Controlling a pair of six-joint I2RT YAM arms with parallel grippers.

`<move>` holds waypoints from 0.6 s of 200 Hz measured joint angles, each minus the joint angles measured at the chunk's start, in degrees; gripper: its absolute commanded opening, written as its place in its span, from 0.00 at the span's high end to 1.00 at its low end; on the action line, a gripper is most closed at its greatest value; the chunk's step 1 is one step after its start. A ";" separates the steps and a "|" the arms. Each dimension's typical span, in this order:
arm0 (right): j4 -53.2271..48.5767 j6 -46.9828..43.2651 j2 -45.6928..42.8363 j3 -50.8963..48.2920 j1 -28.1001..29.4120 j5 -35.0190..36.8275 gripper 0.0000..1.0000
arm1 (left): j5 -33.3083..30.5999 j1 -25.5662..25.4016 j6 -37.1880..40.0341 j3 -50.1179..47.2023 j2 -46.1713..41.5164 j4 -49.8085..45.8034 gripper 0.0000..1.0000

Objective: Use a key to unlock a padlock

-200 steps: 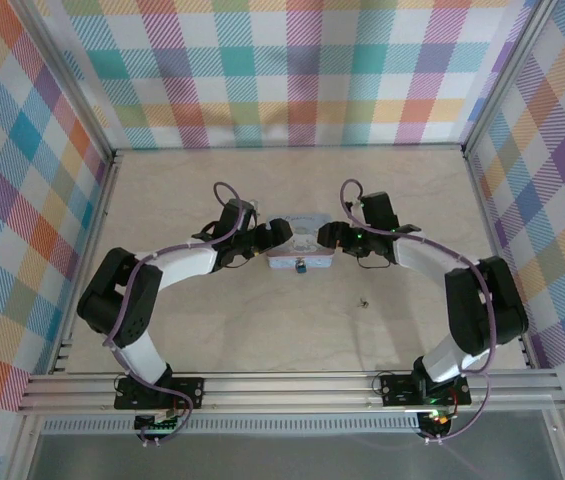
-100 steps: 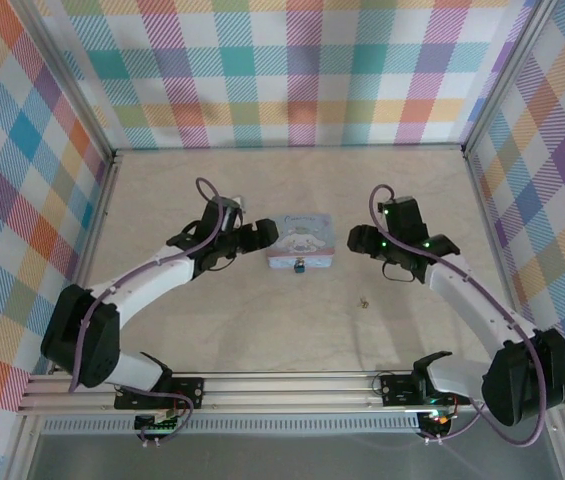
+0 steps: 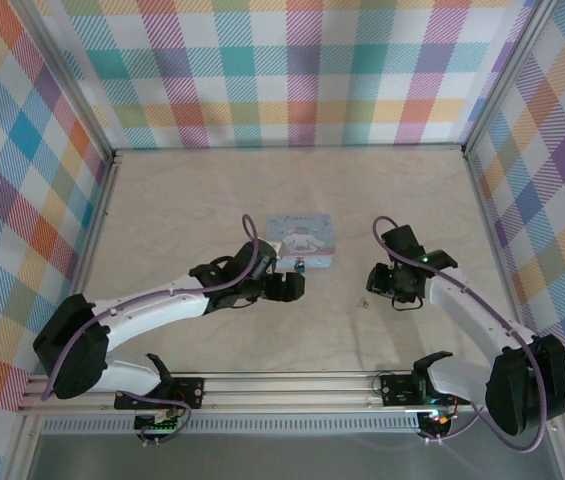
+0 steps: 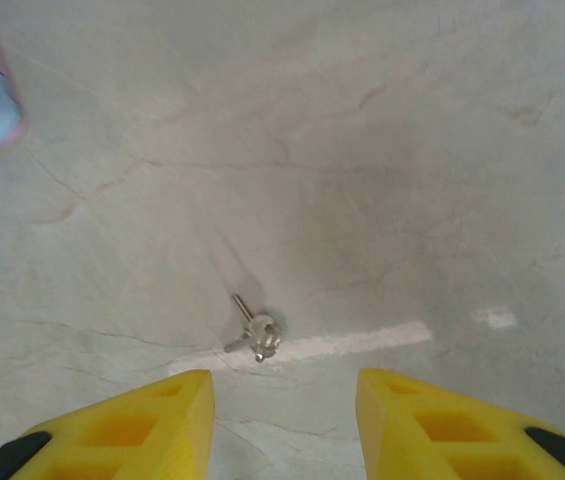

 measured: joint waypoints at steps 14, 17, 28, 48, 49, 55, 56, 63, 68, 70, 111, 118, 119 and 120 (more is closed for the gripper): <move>0.52 0.90 1.55 -0.72 0.94 -0.35 0.59 | -0.76 -1.64 -0.13 0.00 1.38 0.04 0.19; 0.68 1.14 2.01 -0.81 1.20 -0.44 0.59 | -0.90 -1.90 -0.15 0.00 1.70 0.07 0.19; 1.38 1.84 3.72 -0.90 2.10 -0.70 0.59 | -1.38 -2.75 -0.22 0.00 2.99 0.02 0.19; 3.34 2.84 6.95 -0.98 3.32 -1.11 0.60 | -1.92 -3.69 -0.42 0.00 4.46 0.00 0.19; 3.41 2.89 7.06 -0.98 3.34 -1.11 0.60 | -1.92 -3.72 -0.42 0.00 4.48 0.02 0.19; 3.98 3.23 8.00 -1.01 3.54 -1.11 0.61 | -2.14 -3.96 -0.44 0.00 4.61 0.02 0.19; 4.07 3.30 8.11 -1.01 3.56 -1.11 0.61 | -2.16 -3.98 -0.44 0.00 4.61 0.02 0.19; 4.63 3.63 9.14 -1.07 3.72 -1.11 0.62 | -2.32 -4.11 -0.46 0.00 4.63 0.04 0.19; 4.94 3.76 9.77 -1.07 3.78 -1.11 0.62 | -2.38 -4.22 -0.50 0.00 4.63 0.04 0.19; 5.05 3.85 10.03 -1.07 3.82 -1.11 0.62 | -2.45 -4.26 -0.50 0.00 4.63 0.04 0.19; 7.21 4.83 13.40 -1.42 3.98 -1.07 0.65 | -3.37 -4.46 -1.05 0.00 4.63 0.04 0.19; 7.61 5.03 13.70 -1.62 3.98 -1.09 0.65 | -3.39 -4.46 -1.07 0.00 4.61 0.04 0.19; 7.65 5.07 13.73 -1.62 3.98 -1.09 0.65 | -3.39 -4.46 -1.07 0.00 4.63 0.04 0.19; 7.69 5.11 13.77 -1.64 3.98 -1.09 0.65 | -3.39 -4.46 -1.07 0.00 4.61 0.04 0.19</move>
